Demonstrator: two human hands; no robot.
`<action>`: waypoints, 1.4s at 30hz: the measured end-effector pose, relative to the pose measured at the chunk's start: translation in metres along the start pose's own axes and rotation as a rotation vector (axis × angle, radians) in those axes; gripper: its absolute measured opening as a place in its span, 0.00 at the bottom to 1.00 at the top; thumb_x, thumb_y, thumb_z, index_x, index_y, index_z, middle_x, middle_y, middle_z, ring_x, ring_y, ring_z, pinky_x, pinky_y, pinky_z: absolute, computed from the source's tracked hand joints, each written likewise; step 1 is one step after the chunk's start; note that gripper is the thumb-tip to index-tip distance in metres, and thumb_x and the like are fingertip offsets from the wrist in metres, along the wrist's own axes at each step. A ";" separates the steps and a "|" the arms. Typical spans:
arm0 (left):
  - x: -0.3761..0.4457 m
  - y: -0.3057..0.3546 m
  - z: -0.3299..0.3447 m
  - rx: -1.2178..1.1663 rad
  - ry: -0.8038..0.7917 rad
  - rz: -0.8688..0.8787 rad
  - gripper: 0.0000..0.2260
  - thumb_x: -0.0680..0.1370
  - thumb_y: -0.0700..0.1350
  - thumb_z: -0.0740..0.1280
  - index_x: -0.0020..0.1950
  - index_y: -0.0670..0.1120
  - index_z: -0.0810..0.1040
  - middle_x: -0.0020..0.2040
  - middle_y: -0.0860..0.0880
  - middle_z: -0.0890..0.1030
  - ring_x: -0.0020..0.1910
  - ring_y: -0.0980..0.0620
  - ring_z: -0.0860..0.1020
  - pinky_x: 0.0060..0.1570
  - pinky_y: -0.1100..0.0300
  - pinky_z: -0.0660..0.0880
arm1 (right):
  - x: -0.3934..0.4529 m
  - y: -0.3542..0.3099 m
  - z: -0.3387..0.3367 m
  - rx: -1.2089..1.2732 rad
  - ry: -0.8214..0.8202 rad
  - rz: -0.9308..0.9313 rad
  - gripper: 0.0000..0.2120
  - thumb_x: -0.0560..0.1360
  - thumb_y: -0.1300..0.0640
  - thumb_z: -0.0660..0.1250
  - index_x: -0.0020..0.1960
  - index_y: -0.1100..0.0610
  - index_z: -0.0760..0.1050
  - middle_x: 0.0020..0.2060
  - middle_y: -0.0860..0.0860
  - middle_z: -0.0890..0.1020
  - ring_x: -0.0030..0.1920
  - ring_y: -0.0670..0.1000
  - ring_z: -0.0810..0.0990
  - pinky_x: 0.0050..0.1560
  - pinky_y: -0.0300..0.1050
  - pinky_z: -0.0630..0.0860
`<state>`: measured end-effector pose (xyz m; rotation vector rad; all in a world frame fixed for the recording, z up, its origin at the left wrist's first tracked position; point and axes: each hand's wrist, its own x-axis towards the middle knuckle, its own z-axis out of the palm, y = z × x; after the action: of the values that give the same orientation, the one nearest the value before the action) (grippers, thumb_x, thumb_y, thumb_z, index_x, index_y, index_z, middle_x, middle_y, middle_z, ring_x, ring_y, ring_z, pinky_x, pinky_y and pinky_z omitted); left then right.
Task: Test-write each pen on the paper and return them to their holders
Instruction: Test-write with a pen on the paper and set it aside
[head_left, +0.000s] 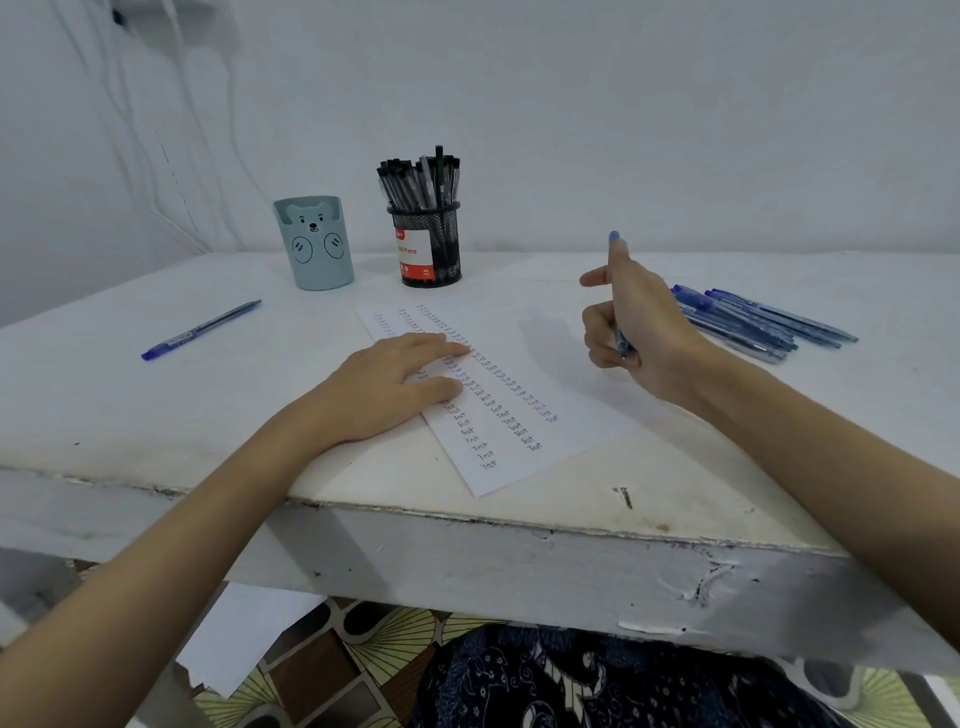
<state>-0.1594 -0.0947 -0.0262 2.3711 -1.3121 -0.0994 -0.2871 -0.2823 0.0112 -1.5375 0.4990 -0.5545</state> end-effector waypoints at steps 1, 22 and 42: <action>0.000 0.000 0.000 -0.003 0.002 -0.002 0.28 0.69 0.63 0.54 0.70 0.62 0.66 0.73 0.58 0.63 0.72 0.57 0.58 0.70 0.58 0.54 | 0.000 0.001 0.001 -0.010 0.001 -0.011 0.21 0.82 0.41 0.46 0.52 0.58 0.67 0.15 0.48 0.64 0.16 0.48 0.59 0.21 0.32 0.58; 0.002 -0.004 0.001 -0.004 -0.012 0.031 0.32 0.66 0.69 0.52 0.69 0.63 0.65 0.74 0.59 0.62 0.73 0.59 0.58 0.73 0.55 0.53 | 0.028 0.002 -0.055 -1.197 0.033 -0.195 0.14 0.71 0.54 0.71 0.50 0.65 0.81 0.46 0.59 0.83 0.41 0.56 0.79 0.38 0.40 0.68; -0.019 -0.005 -0.014 -0.212 0.100 0.006 0.13 0.80 0.52 0.58 0.64 0.59 0.72 0.65 0.61 0.70 0.63 0.63 0.66 0.59 0.68 0.59 | 0.013 -0.009 -0.001 -1.131 0.063 -0.464 0.08 0.75 0.54 0.65 0.45 0.58 0.80 0.38 0.52 0.76 0.44 0.56 0.77 0.40 0.41 0.66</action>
<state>-0.1624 -0.0720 -0.0186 2.1655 -1.1991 -0.1114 -0.2782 -0.2909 0.0210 -2.7648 0.5323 -0.7214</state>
